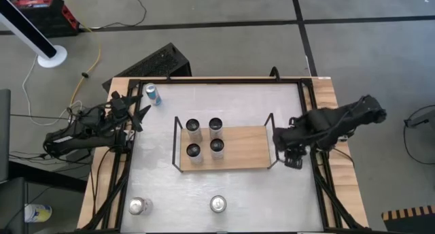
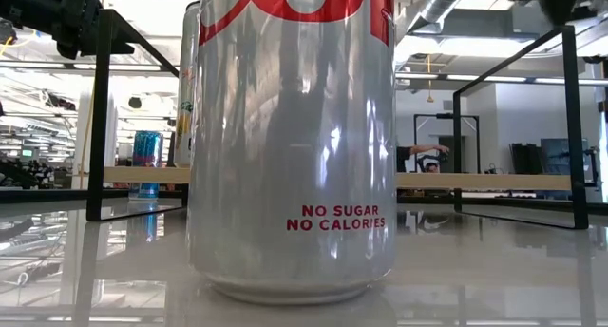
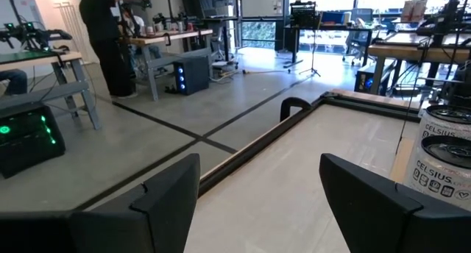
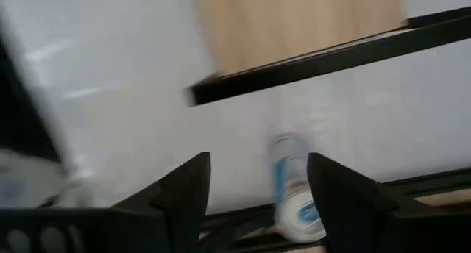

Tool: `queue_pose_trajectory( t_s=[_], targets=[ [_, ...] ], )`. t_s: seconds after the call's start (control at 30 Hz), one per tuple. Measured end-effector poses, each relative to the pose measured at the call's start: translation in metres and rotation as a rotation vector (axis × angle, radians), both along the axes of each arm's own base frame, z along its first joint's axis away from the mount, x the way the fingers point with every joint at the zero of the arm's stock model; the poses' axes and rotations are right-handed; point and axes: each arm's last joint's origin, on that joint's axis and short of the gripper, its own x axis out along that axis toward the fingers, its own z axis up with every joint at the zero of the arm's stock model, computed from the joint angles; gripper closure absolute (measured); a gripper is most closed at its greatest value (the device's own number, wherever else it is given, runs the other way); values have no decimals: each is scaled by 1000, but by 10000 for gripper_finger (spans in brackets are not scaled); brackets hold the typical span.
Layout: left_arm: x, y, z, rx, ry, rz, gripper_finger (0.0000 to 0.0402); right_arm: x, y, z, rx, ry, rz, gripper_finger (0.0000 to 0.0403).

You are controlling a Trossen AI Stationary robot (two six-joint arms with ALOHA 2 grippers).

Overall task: Place canned beverage on shelf
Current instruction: Put the right blue soda can on the shelf

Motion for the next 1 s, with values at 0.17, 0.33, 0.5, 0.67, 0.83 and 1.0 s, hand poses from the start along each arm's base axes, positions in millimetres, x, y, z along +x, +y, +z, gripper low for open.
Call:
queue_pose_trajectory(
  t_s=[0.17, 0.33, 0.5, 0.67, 0.83, 1.0],
  targets=[
    [0, 0, 0, 0, 0, 0, 136, -17, -6, 26, 199, -55, -121, 146],
    [0, 0, 0, 0, 0, 0, 136, -58, -11, 46, 294, -128, -354, 154],
    [0, 0, 0, 0, 0, 0, 136, -80, -8, 53, 320, -187, -664, 156],
    [0, 0, 0, 0, 0, 1, 136, -83, 3, 52, 318, -191, -733, 157],
    [0, 0, 0, 0, 0, 0, 136, -77, 24, 45, 373, -11, -850, 157],
    [0, 0, 0, 0, 0, 0, 136, -73, 46, 37, 370, 159, -777, 158]
  ],
)
